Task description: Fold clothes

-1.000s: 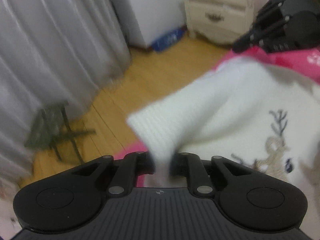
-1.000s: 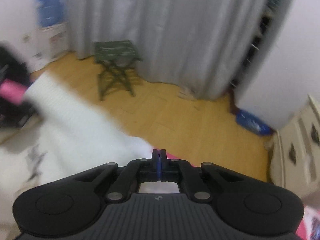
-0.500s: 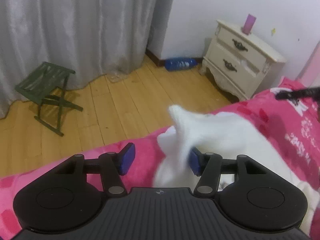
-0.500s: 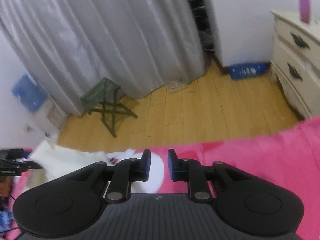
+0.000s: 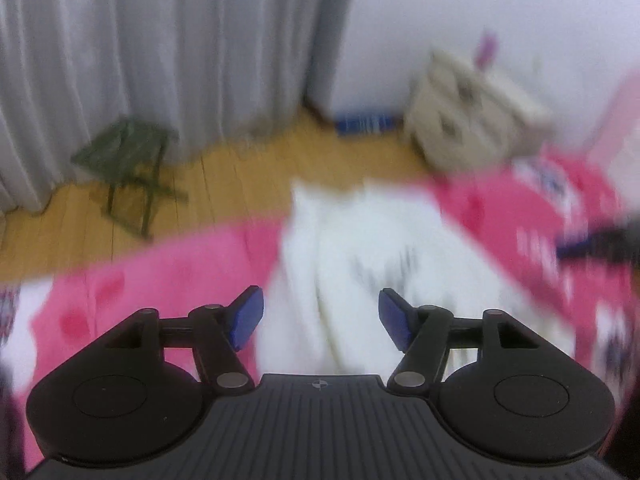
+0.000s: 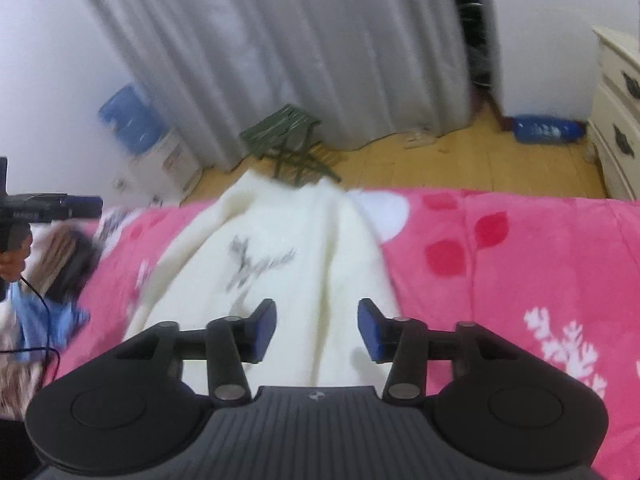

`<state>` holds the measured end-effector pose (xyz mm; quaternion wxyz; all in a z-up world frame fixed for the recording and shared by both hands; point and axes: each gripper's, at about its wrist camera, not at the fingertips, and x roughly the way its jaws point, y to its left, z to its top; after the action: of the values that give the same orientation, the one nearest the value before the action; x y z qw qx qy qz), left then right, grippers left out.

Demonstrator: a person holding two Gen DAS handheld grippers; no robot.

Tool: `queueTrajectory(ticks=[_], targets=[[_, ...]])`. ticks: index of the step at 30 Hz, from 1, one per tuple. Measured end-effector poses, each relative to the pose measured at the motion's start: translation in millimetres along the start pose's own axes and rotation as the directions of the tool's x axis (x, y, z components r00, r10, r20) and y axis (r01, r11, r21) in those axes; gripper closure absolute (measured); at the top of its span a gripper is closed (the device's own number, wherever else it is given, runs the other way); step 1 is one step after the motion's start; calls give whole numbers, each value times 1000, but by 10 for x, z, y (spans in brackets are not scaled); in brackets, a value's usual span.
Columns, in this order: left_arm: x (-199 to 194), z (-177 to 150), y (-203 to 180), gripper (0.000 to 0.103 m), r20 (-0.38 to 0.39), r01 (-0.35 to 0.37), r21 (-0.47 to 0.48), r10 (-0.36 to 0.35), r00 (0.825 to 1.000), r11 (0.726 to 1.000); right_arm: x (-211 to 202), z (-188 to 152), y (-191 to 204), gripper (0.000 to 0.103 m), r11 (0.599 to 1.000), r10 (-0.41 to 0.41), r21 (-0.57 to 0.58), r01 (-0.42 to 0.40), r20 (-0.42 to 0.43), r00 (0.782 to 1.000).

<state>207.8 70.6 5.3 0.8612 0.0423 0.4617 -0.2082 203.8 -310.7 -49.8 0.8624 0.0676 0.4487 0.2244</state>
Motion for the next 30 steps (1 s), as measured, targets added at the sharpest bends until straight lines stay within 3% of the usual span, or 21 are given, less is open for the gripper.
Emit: queueTrajectory(ticks=[4, 7, 9, 12, 16, 20, 23, 26, 29, 30], targets=[[121, -742, -267, 39, -153, 51, 24, -47, 987, 998, -10, -53, 304, 53, 991, -12, -133, 6, -46, 999], [231, -1164, -337, 39, -236, 94, -22, -97, 967, 995, -20, -6, 538, 53, 984, 34, -170, -44, -60, 998], [274, -1356, -318, 39, -256, 112, -51, -121, 959, 992, -24, 37, 754, 53, 977, 84, -187, -98, -82, 993], [307, -1473, -240, 41, -241, 117, -98, -137, 961, 988, 30, 25, 1260, 53, 936, 174, -278, -214, -164, 971], [317, -1557, -40, 50, -198, 131, -141, -157, 968, 981, 177, -190, 2033, 53, 828, 259, -408, -384, -329, 908], [372, -1626, 152, 56, -177, 182, -184, -215, 960, 966, 426, -470, 2481, 54, 765, 306, -398, -507, -468, 829], [389, -1682, 259, 56, -161, 226, -222, -265, 951, 948, 759, -762, 2643, 54, 778, 309, -310, -547, -569, 762], [362, -1756, 389, 56, -138, 276, -250, -317, 938, 928, 1142, -1042, 2744, 55, 821, 323, -188, -539, -625, 710], [341, -1810, 506, 55, -107, 302, -263, -339, 935, 916, 1404, -1245, 2793, 61, 860, 319, -120, -496, -633, 705], [337, -1822, 539, 55, -100, 307, -268, -344, 934, 913, 1480, -1321, 2778, 66, 873, 320, -80, -482, -651, 688]])
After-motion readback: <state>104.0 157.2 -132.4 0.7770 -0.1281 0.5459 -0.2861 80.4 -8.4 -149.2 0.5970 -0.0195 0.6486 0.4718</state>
